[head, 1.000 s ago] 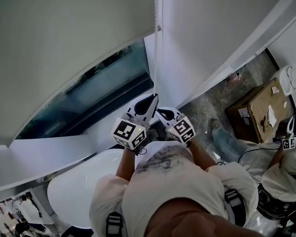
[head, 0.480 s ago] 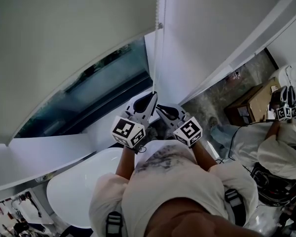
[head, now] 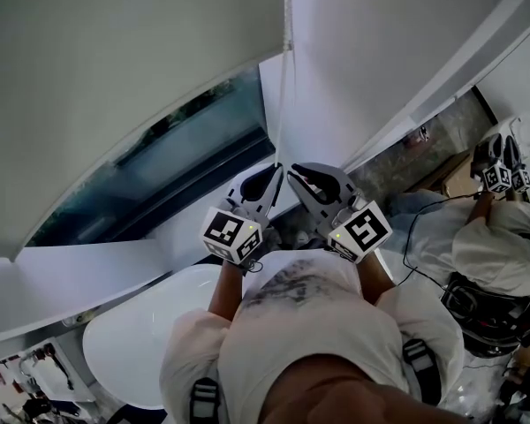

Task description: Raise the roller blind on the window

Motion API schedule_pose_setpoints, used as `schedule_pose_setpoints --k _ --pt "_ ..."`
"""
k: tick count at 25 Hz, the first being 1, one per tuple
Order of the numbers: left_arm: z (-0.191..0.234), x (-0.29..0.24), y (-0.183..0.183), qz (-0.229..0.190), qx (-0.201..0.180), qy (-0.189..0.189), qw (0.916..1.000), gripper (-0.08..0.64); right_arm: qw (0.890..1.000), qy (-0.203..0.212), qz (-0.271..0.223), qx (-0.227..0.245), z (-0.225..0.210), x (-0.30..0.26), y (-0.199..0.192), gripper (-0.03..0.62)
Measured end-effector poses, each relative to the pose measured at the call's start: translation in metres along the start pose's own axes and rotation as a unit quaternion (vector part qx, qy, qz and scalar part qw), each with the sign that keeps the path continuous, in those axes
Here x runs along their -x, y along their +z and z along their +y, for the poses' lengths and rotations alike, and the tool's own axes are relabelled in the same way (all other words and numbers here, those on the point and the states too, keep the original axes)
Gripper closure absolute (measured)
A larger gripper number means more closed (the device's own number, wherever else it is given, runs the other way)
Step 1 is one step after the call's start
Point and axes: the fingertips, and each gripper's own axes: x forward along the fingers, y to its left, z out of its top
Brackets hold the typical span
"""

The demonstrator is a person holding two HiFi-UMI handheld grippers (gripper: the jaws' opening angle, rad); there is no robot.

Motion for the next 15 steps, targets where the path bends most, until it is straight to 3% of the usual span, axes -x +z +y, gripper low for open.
schedule_pose_setpoints --k 3,11,15 --pt "-0.003 -0.001 0.0 0.001 -0.001 -0.002 1.0 0.552 1.0 0.001 -0.014 0.015 -0.002 -0.003 0.03 0.465" --pt "0.02 -0.011 -0.001 0.004 0.008 0.001 1.0 0.552 0.998 0.004 -0.047 0.035 -0.028 -0.045 0.09 0.457" --pt "0.0 -0.004 -0.007 0.004 0.001 -0.001 1.0 0.552 0.997 0.008 -0.069 0.036 -0.017 -0.027 0.109 0.456"
